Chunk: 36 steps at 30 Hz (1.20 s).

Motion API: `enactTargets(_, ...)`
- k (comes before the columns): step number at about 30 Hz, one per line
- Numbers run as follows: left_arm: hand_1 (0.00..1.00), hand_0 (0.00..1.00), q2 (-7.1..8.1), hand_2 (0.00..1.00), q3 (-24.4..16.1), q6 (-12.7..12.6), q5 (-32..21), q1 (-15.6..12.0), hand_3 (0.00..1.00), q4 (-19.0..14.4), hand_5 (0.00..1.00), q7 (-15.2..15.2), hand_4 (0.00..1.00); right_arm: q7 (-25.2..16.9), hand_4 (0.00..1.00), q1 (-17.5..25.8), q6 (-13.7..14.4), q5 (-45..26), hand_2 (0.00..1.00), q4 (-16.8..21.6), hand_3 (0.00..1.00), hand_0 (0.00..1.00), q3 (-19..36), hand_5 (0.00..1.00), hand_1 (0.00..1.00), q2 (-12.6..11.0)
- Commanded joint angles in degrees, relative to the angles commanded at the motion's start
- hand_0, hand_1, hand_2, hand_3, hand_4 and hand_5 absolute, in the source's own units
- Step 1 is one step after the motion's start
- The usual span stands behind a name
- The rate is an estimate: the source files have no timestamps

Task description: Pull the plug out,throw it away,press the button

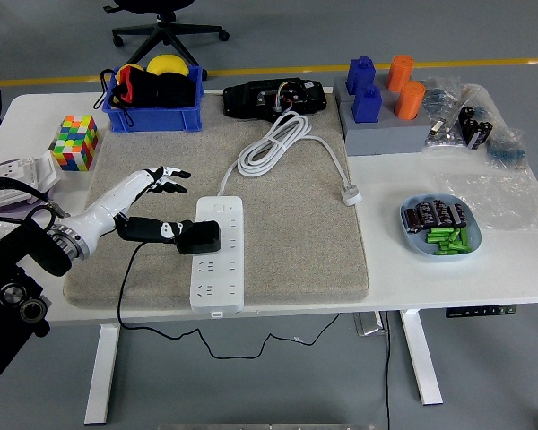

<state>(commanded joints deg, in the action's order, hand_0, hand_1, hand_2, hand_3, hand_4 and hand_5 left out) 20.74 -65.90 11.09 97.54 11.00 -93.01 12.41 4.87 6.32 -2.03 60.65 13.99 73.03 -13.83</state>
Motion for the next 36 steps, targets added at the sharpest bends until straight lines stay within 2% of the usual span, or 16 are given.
enactTargets(3, 0.879, 0.858, -0.06, 0.852, 0.70, 0.00, 0.20, 0.14, 0.904, 0.01, 0.274, 0.15, 0.998, -0.03, 0.745, -0.02, 0.02, -0.02, 0.664, 0.11, 0.641, 0.729, 0.06, 0.599, 0.679, 0.08)
enactTargets(8, 0.879, 0.858, -1.38, 0.852, 0.31, -1.21, 1.99, 0.15, 0.904, 1.12, 0.274, 0.15, 0.998, 0.02, 0.745, -0.22, 0.02, -0.21, 0.664, 0.23, 0.641, 0.729, -0.38, 0.599, 0.679, 0.00)
enactTargets(9, 0.872, 0.860, -1.57, 0.847, 0.29, -1.57, 2.85, 0.16, 0.908, 1.29, 0.174, 0.03, 0.998, 0.03, 0.745, -0.26, 0.03, -0.21, 0.664, 0.19, 0.641, 0.729, -0.42, 0.599, 0.679, -0.02)
enactTargets(14, 0.872, 0.860, -2.88, 0.847, 0.99, -3.47, 5.34, 0.71, 0.908, 4.21, 0.174, -0.58, 0.998, 0.02, 0.745, -0.45, 0.08, -0.27, 0.664, 0.17, 0.641, 0.729, -0.28, 0.599, 0.679, -0.12)
enactTargets(15, 0.853, 0.856, -3.05, 0.819, 1.13, -3.67, 5.78, 0.77, 0.901, 4.76, 0.012, -0.50, 0.970, 0.04, 0.745, -0.49, 0.05, -0.27, 0.663, 0.15, 0.640, 0.729, -0.29, 0.599, 0.679, -0.09)
enactTargets(20, 0.853, 0.856, -3.51, 0.819, 2.08, -4.65, 6.24, 0.51, 0.901, 6.37, 0.012, -1.30, 0.970, -0.01, 0.745, -0.72, 0.08, -0.28, 0.663, 0.19, 0.640, 0.729, -0.12, 0.599, 0.679, 0.07)
enactTargets(21, 0.815, 0.848, -3.59, 0.771, 2.30, -4.84, 6.47, 0.57, 0.866, 6.59, 0.002, -1.36, 0.958, -0.01, 0.745, -0.78, 0.07, -0.30, 0.663, 0.17, 0.640, 0.729, -0.15, 0.599, 0.679, 0.07)
enactTargets(26, 0.815, 0.848, -4.08, 0.771, 3.20, -6.51, 6.86, 1.02, 0.866, 7.60, 0.002, -2.16, 0.958, -0.16, 0.745, -0.76, 0.19, -0.22, 0.663, 0.12, 0.640, 0.729, 0.20, 0.599, 0.679, 0.10)
enactTargets(27, 0.749, 0.812, -4.19, 0.696, 3.58, -6.89, 6.88, 1.18, 0.824, 7.88, 0.002, -2.37, 0.944, -0.18, 0.745, -0.78, 0.20, -0.19, 0.663, 0.14, 0.641, 0.729, 0.33, 0.599, 0.679, 0.08)
enactTargets(32, 0.749, 0.812, -4.84, 0.696, 5.36, -7.96, 8.44, 1.87, 0.824, 9.40, 0.002, -2.55, 0.944, -0.32, 0.745, -0.86, 0.26, -0.09, 0.663, 0.29, 0.641, 0.729, 0.95, 0.599, 0.679, 0.20)
enactTargets(33, 0.708, 0.790, -4.94, 0.654, 6.02, -8.00, 8.51, 2.15, 0.794, 9.78, 0.002, -2.47, 0.915, -0.29, 0.745, -0.89, 0.23, -0.13, 0.663, 0.26, 0.640, 0.729, 0.93, 0.599, 0.679, 0.22)
enactTargets(36, 0.708, 0.790, -5.03, 0.654, 7.29, -8.31, 8.38, 2.56, 0.794, 10.26, 0.002, -2.61, 0.915, -0.31, 0.745, -0.94, 0.25, -0.10, 0.663, 0.25, 0.640, 0.729, 1.13, 0.599, 0.679, 0.23)
